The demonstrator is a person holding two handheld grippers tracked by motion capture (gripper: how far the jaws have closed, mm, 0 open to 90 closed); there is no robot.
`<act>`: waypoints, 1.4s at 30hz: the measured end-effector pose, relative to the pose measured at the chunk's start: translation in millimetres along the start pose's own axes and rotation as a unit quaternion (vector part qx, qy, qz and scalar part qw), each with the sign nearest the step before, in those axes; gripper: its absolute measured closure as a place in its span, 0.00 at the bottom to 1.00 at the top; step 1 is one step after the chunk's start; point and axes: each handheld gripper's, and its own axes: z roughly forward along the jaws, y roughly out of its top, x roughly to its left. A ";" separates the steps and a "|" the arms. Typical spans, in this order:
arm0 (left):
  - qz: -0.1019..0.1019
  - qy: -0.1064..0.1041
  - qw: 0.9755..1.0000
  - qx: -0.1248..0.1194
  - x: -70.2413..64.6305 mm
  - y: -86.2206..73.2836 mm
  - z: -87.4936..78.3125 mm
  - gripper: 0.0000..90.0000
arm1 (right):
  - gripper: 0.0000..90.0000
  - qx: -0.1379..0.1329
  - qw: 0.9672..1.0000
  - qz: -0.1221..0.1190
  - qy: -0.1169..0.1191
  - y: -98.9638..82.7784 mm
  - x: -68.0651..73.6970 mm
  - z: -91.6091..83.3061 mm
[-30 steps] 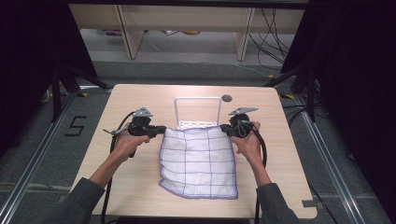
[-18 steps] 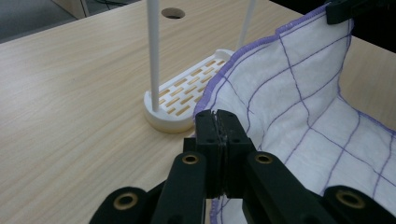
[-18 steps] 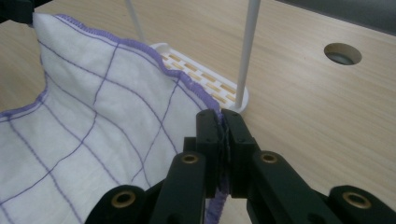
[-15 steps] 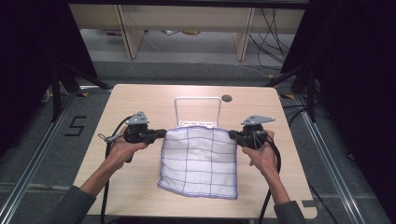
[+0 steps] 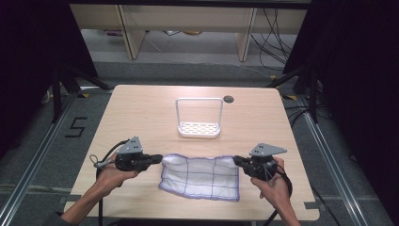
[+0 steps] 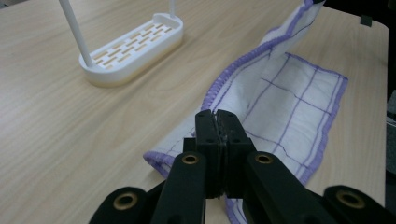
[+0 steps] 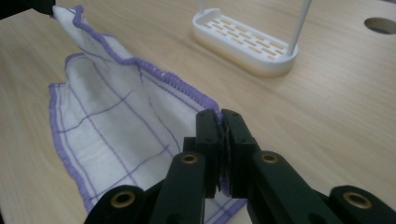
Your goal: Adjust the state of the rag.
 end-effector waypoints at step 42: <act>-0.057 0.024 0.998 0.011 3.2 -15.2 -0.3 0.49 | 0.63 0.049 0.997 0.044 -0.043 -61.5 32.0 -15.3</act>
